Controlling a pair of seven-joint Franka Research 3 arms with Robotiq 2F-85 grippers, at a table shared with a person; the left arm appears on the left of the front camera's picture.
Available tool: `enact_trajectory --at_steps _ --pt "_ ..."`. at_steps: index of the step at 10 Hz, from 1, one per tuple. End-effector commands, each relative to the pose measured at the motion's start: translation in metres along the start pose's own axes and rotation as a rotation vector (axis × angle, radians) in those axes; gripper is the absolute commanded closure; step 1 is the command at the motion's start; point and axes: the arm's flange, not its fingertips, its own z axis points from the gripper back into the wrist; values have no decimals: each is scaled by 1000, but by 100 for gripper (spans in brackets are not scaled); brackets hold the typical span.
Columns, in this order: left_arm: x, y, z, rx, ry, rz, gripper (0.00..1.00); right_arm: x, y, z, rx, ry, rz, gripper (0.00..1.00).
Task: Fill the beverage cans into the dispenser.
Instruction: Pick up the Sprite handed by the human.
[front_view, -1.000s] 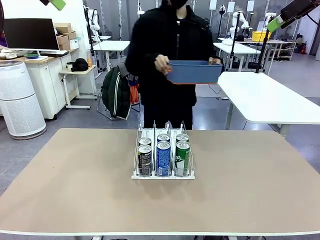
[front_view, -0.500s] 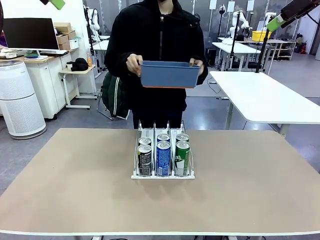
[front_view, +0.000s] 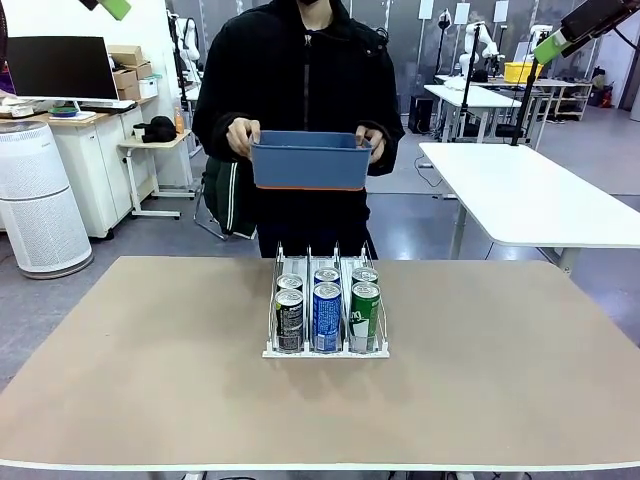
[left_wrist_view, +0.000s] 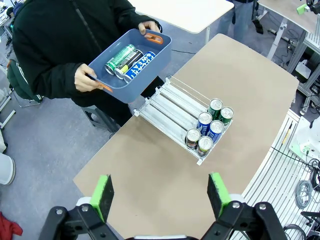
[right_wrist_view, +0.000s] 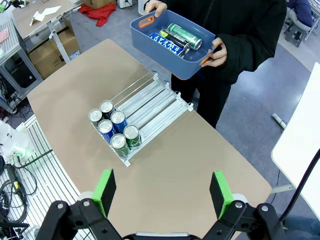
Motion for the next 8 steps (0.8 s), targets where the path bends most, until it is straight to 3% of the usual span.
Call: enact_trajectory --at_steps 1,8 --pt "0 1 0 0 1 5 0 1 1 0 0 -4 -9 0" --pt "0 1 0 0 1 5 0 1 1 0 0 -4 -9 0"
